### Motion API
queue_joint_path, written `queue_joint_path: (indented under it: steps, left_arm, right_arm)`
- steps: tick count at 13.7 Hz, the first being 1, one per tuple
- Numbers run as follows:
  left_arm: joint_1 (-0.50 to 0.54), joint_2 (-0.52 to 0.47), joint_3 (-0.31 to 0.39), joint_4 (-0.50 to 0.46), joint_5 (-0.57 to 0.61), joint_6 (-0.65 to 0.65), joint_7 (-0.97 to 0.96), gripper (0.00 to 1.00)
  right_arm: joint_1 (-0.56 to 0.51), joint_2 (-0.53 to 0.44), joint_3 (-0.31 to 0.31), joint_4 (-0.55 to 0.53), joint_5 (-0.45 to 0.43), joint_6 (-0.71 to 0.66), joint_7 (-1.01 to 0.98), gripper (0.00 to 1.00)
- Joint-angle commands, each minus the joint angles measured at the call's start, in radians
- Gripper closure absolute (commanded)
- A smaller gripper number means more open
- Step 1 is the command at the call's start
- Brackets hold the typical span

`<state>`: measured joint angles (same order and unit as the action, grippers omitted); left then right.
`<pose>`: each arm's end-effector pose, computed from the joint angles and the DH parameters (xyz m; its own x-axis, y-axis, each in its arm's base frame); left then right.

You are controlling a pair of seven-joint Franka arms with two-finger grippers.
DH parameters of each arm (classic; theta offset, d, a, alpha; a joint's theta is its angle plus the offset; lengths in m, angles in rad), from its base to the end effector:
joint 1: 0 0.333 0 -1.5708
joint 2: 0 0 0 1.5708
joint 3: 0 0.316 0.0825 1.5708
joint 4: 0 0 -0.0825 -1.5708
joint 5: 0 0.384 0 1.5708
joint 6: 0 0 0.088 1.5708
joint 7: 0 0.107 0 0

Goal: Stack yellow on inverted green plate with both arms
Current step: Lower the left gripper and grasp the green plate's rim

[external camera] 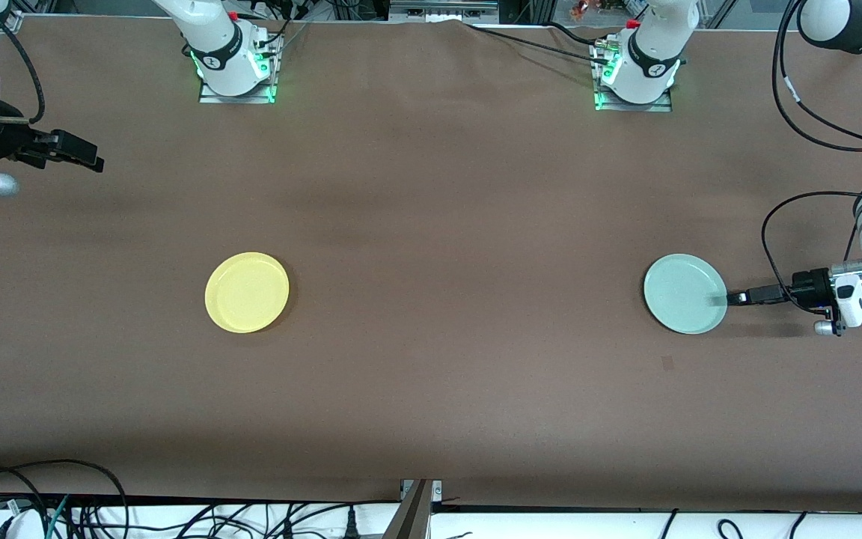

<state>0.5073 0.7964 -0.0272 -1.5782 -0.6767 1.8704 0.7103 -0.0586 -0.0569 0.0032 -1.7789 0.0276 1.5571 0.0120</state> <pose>0.5954 0.2582 0.1523 0.9883 0.1055 -0.1098 0.1522 -0.7100 0.6876 0.5251 -0.0261 0.5569 0.9842 -0.0662 -0.1645 -0.0713 -0.9971 -0.0251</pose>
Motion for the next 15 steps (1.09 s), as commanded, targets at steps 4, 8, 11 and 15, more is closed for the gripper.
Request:
queue_joint_path:
  steps: [4,8,11,15]
  left_arm:
    - [-0.015,-0.131,-0.016,-0.175,0.026,0.140,0.028,0.51]
    - [-0.016,-0.131,-0.017,-0.187,0.026,0.156,0.031,0.55]
    - [-0.016,-0.126,-0.017,-0.206,0.026,0.180,0.061,0.57]
    - [-0.027,-0.132,-0.017,-0.215,0.035,0.181,0.063,0.94]
  right_arm:
    - [0.005,-0.001,-0.002,-0.008,-0.011,0.009,0.003,0.00]
    - [0.005,0.000,-0.002,-0.008,-0.011,0.011,0.003,0.00]
    - [0.005,0.000,-0.002,-0.008,-0.011,0.012,0.003,0.00]
    - [0.005,0.000,-0.002,-0.016,-0.011,0.014,0.003,0.00]
